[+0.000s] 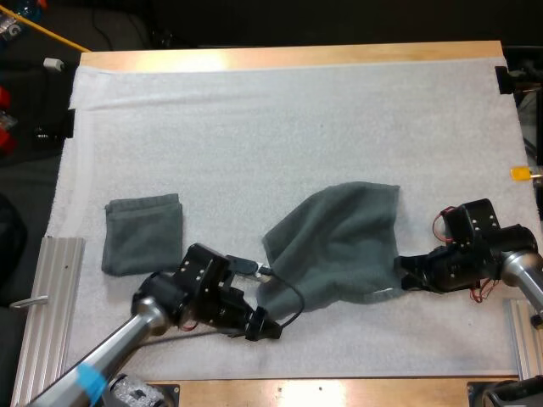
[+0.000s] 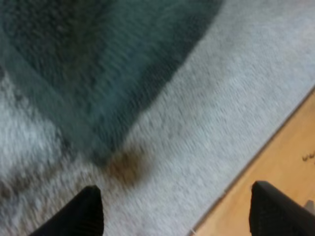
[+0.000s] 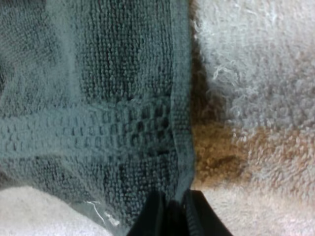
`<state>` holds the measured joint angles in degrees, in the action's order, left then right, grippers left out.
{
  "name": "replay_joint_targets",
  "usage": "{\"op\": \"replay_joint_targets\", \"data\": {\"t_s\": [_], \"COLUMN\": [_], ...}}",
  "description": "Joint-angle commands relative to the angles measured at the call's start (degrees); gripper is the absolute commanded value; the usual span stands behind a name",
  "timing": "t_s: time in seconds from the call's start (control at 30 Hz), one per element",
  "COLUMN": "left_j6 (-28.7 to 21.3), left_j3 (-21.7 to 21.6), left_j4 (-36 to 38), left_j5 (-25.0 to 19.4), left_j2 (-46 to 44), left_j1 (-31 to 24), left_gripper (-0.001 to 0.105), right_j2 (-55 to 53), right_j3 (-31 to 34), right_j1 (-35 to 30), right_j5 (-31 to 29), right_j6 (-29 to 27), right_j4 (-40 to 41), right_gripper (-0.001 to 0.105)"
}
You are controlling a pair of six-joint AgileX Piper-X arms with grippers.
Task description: Pick towel from pile, fold and stack
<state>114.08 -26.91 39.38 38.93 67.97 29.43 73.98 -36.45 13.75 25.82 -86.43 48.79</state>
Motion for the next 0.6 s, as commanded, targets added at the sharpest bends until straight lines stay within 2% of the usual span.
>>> {"op": "replay_joint_targets", "data": {"t_s": [0.0,0.2,0.47,0.57], "left_j6": [0.5,0.5,0.5,0.5], "left_j3": [-0.1,-0.1,-0.1,-0.1], "left_j4": [-1.7,-7.2,-11.1,-10.9], "left_j5": [0.6,1.3,1.3,1.3], "left_j2": [2.0,7.3,8.8,9.4], "left_j1": [0.4,0.4,0.4,0.4], "left_gripper": [0.06,0.06,0.06,0.054], "right_j2": [-0.4,-0.4,-0.4,-0.4], "right_j3": [-0.1,-0.1,-0.1,-0.1], "right_j1": [-0.1,-0.1,-0.1,-0.1], "right_j5": [-0.1,-0.1,-0.1,-0.1], "right_j6": [-0.9,-1.2,-1.3,-1.6], "right_j4": [0.4,0.4,0.4,0.4], "right_gripper": [0.0,0.0,0.0,0.0]}}
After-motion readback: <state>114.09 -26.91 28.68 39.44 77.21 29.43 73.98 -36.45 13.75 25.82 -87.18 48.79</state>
